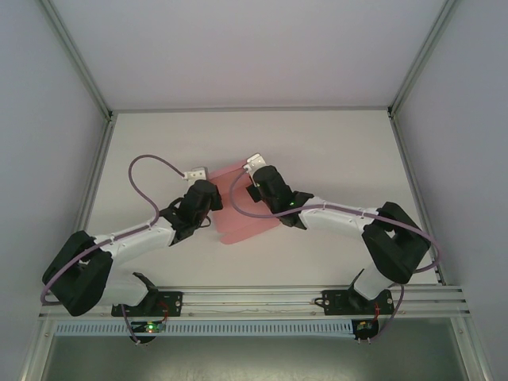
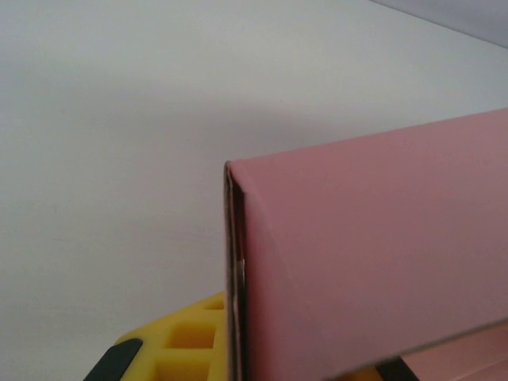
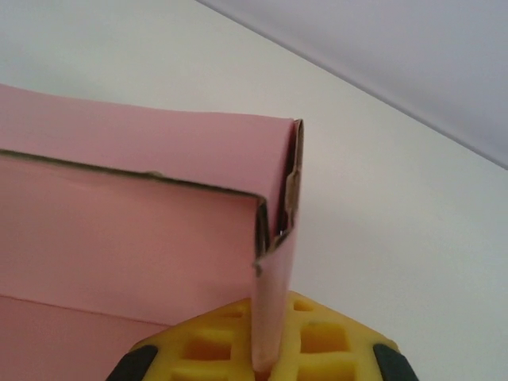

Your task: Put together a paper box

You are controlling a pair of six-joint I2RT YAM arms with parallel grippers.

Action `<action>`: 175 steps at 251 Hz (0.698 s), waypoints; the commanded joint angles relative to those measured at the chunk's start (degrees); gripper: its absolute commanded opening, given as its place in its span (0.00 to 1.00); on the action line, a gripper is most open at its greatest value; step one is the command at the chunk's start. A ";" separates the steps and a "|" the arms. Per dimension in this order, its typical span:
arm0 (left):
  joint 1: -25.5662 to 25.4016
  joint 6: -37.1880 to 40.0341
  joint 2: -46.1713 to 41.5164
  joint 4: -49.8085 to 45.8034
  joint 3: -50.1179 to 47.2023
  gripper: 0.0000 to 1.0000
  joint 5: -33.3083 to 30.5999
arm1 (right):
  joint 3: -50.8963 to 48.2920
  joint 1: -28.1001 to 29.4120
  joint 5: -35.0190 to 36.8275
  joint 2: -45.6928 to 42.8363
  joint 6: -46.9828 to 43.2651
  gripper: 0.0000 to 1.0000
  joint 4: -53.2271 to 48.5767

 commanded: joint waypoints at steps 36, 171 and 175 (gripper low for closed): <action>-0.51 -2.61 2.29 -6.77 3.96 0.00 -4.08 | 4.49 -1.11 17.69 5.55 -0.29 0.00 -0.74; -0.11 -15.32 4.36 -30.22 7.98 0.00 -21.30 | 10.85 -7.56 48.44 12.29 -0.94 0.00 -6.22; 0.00 -15.90 4.63 -31.26 8.26 0.00 -21.68 | 10.94 -7.65 48.92 12.34 -0.81 0.00 -6.62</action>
